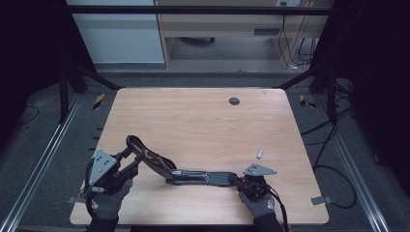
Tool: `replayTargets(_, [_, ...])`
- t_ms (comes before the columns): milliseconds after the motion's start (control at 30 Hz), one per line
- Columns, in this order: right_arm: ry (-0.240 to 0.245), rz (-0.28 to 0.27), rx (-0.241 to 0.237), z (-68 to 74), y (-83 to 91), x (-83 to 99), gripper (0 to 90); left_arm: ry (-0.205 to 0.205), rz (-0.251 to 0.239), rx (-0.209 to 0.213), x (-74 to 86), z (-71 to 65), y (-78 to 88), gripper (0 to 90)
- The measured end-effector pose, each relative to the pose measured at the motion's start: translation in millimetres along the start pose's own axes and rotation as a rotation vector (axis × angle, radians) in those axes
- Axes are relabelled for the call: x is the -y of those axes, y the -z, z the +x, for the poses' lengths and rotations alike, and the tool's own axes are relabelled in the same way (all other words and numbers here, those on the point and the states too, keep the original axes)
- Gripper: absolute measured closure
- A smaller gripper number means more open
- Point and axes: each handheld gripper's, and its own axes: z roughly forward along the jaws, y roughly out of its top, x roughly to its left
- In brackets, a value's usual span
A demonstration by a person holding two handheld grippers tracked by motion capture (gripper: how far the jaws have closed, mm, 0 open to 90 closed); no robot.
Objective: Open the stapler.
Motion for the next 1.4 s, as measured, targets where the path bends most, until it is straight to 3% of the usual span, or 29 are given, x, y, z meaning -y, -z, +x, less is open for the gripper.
replayTargets(167, [-0.003,0.004,0.000,-0.1,0.2,0.1,90.0,0.026,0.014,-0.017,4.6,7.4,3.0,55.1])
replayTargets(700, [-0.002,0.003,0.001,-0.1,0.0,-0.2,90.0,0.036,0.023,-0.032,11.4,16.1,5.5,52.6])
replayTargets(1033, [-0.001,0.004,0.003,0.1,-0.1,-0.4,90.0,-0.003,0.027,-0.058,11.9,14.5,5.7,48.3])
replayTargets(1400, [-0.001,0.012,0.007,0.5,-0.2,-1.5,90.0,-0.040,0.108,-0.039,24.7,13.0,8.2,34.9])
